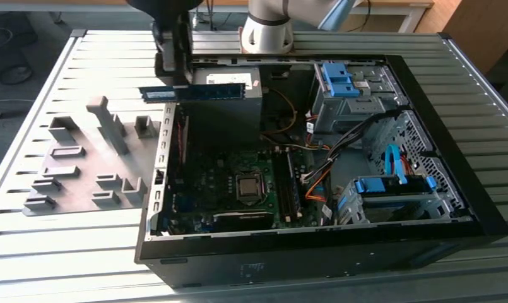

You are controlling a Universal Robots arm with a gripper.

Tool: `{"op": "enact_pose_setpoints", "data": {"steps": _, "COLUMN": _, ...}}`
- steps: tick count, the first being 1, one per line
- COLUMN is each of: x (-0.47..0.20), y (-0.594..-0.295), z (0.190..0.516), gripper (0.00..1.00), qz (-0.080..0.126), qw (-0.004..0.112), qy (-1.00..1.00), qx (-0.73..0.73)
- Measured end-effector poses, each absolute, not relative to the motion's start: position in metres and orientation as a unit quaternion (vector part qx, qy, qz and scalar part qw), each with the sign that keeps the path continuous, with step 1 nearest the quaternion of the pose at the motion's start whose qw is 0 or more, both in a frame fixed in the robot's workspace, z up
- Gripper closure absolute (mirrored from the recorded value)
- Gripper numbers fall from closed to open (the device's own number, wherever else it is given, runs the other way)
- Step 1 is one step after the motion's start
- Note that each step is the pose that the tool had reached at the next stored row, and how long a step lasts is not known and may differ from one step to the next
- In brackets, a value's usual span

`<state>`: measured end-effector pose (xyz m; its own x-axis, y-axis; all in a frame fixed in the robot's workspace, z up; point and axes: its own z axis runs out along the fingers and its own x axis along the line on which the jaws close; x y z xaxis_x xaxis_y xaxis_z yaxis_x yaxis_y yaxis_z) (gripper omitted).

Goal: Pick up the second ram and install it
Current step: 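Pick up the second ram and move it above second insertion slot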

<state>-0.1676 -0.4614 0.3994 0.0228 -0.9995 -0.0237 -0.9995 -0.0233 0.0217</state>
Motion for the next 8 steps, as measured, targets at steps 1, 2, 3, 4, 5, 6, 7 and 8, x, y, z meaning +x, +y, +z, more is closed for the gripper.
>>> {"op": "enact_pose_setpoints", "data": {"steps": 1, "x": -0.163, "y": -0.461, "z": 0.399, "gripper": 0.86, "qz": 0.016, "qw": 0.000, "qy": 0.699, "qx": -0.715}}
{"op": "enact_pose_setpoints", "data": {"steps": 2, "x": -0.159, "y": -0.461, "z": 0.399, "gripper": 0.86, "qz": 0.016, "qw": 0.000, "qy": 0.699, "qx": -0.715}}
{"op": "enact_pose_setpoints", "data": {"steps": 3, "x": -0.154, "y": -0.461, "z": 0.399, "gripper": 0.86, "qz": 0.016, "qw": 0.000, "qy": 0.699, "qx": -0.715}}
{"op": "enact_pose_setpoints", "data": {"steps": 4, "x": -0.150, "y": -0.461, "z": 0.399, "gripper": 0.86, "qz": 0.016, "qw": 0.000, "qy": 0.699, "qx": -0.715}}
{"op": "enact_pose_setpoints", "data": {"steps": 5, "x": -0.145, "y": -0.461, "z": 0.399, "gripper": 0.86, "qz": 0.016, "qw": 0.001, "qy": 0.699, "qx": -0.715}}
{"op": "enact_pose_setpoints", "data": {"steps": 6, "x": -0.140, "y": -0.461, "z": 0.399, "gripper": 0.86, "qz": 0.016, "qw": 0.001, "qy": 0.699, "qx": -0.715}}
{"op": "enact_pose_setpoints", "data": {"steps": 7, "x": -0.136, "y": -0.461, "z": 0.398, "gripper": 0.86, "qz": 0.016, "qw": 0.001, "qy": 0.699, "qx": -0.715}}
{"op": "enact_pose_setpoints", "data": {"steps": 8, "x": -0.131, "y": -0.461, "z": 0.398, "gripper": 0.86, "qz": 0.016, "qw": 0.001, "qy": 0.699, "qx": -0.715}}
